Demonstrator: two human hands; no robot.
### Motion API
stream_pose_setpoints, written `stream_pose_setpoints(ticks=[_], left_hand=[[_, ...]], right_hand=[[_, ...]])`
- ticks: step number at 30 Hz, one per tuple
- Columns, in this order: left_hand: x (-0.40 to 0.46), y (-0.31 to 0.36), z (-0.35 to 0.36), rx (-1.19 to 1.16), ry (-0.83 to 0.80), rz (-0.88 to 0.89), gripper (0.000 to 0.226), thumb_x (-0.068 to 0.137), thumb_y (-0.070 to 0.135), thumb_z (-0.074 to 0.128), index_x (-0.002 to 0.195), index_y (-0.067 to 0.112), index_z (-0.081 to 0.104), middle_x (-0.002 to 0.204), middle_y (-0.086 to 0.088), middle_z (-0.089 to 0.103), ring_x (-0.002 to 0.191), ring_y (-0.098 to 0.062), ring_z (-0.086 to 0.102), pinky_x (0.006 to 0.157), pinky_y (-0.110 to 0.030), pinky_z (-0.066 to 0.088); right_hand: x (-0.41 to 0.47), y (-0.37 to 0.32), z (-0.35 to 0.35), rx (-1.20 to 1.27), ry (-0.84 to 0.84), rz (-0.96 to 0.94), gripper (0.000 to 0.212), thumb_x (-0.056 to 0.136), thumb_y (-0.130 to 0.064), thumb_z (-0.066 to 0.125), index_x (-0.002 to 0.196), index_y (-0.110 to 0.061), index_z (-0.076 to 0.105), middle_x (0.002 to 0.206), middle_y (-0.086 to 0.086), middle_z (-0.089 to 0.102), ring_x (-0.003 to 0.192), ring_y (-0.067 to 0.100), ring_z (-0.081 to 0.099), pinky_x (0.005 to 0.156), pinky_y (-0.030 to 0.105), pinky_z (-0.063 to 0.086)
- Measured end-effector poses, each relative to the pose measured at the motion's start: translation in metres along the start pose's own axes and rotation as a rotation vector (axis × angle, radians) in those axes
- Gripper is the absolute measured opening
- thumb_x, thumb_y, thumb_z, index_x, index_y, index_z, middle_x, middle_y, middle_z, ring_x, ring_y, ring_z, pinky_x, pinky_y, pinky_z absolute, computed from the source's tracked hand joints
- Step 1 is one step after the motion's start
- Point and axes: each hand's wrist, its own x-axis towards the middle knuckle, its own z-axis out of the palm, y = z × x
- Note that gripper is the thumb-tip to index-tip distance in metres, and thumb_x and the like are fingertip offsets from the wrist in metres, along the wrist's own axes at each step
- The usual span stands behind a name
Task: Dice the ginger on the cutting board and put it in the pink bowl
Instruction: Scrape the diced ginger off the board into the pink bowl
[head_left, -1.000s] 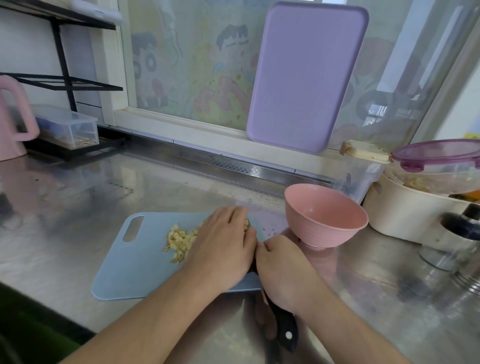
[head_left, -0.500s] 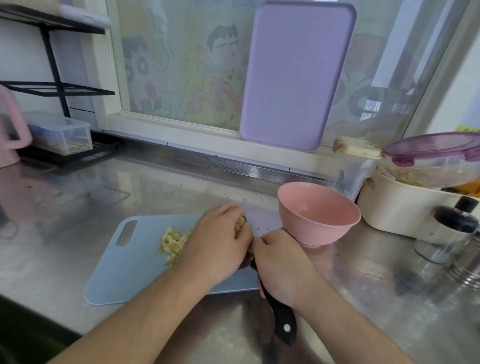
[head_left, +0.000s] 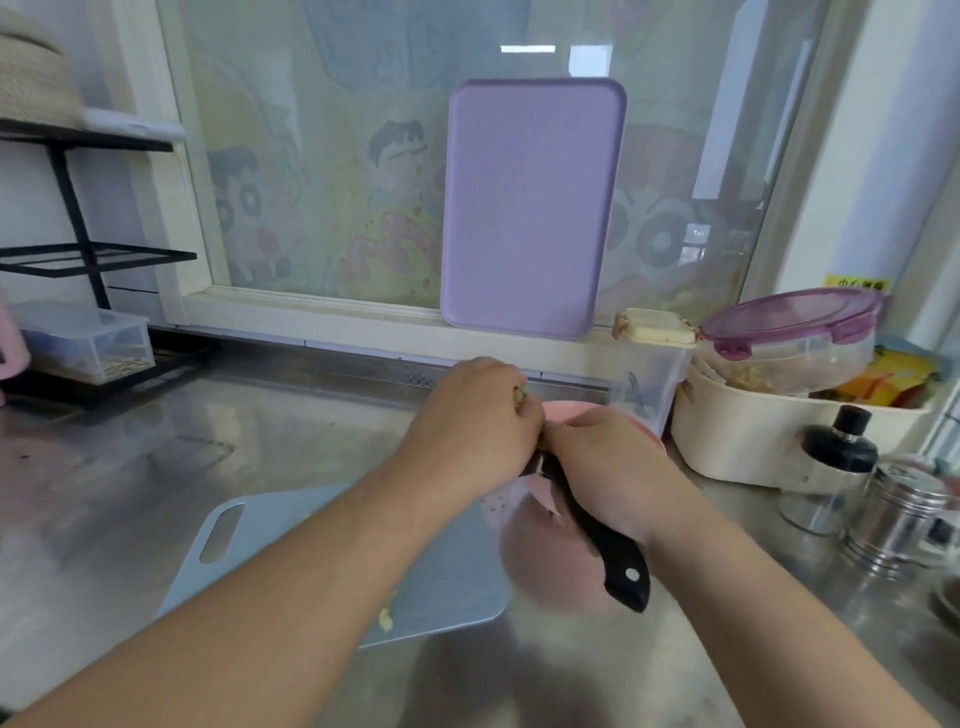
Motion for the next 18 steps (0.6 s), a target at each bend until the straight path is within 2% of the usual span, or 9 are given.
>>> stream_pose_setpoints(ticks=[3, 4, 7, 11, 15, 18], left_hand=[[0.027, 0.032, 0.014, -0.042, 0.005, 0.074, 0.037, 0.095, 0.021, 0.049, 0.062, 0.016, 0.034, 0.068, 0.0, 0.04, 0.075, -0.025, 0.042, 0.065, -0.037, 0.019], [0.033, 0.04, 0.022, -0.068, 0.0, 0.082, 0.038, 0.096, 0.022, 0.049, 0.062, 0.018, 0.034, 0.069, 0.002, 0.04, 0.076, -0.025, 0.042, 0.066, -0.036, 0.019], [0.045, 0.054, 0.054, -0.168, -0.065, 0.07, 0.035, 0.099, 0.026, 0.047, 0.065, 0.017, 0.042, 0.074, 0.003, 0.046, 0.077, -0.022, 0.046, 0.066, -0.036, 0.027], [0.044, 0.053, 0.088, -0.173, -0.136, 0.085, 0.031, 0.096, 0.035, 0.041, 0.07, 0.019, 0.048, 0.079, 0.006, 0.052, 0.081, -0.018, 0.051, 0.069, -0.042, 0.047], [0.042, 0.047, 0.097, -0.153, -0.154, 0.06, 0.025, 0.1, 0.036, 0.042, 0.086, 0.028, 0.062, 0.097, 0.013, 0.062, 0.093, -0.01, 0.055, 0.074, -0.036, 0.048], [0.04, 0.046, 0.099, -0.133, -0.129, 0.064, 0.026, 0.101, 0.033, 0.045, 0.083, 0.03, 0.064, 0.094, 0.015, 0.063, 0.088, -0.006, 0.056, 0.074, -0.036, 0.05]], right_hand=[[0.006, 0.011, -0.038, 0.063, 0.044, 0.053, 0.034, 0.103, -0.017, 0.052, 0.07, -0.01, 0.061, 0.056, 0.003, 0.059, 0.044, 0.012, 0.05, 0.042, 0.02, 0.037], [0.008, 0.016, -0.049, 0.054, 0.053, 0.061, 0.034, 0.102, -0.015, 0.051, 0.074, -0.002, 0.064, 0.057, 0.008, 0.06, 0.042, 0.013, 0.05, 0.039, 0.019, 0.035], [0.013, 0.041, -0.065, 0.014, 0.1, 0.093, 0.036, 0.102, -0.015, 0.051, 0.083, 0.01, 0.068, 0.066, 0.015, 0.064, 0.045, 0.014, 0.05, 0.044, 0.02, 0.036], [0.021, 0.075, -0.066, 0.071, 0.086, 0.153, 0.041, 0.1, -0.028, 0.059, 0.071, 0.001, 0.063, 0.058, 0.009, 0.057, 0.05, 0.018, 0.047, 0.052, 0.028, 0.038], [0.023, 0.087, -0.066, 0.172, 0.06, 0.17, 0.042, 0.098, -0.037, 0.064, 0.068, -0.008, 0.06, 0.058, 0.013, 0.05, 0.052, 0.023, 0.044, 0.06, 0.038, 0.037], [0.023, 0.089, -0.062, 0.201, 0.064, 0.166, 0.041, 0.098, -0.038, 0.064, 0.071, -0.007, 0.059, 0.06, 0.015, 0.047, 0.056, 0.025, 0.041, 0.062, 0.041, 0.036]])
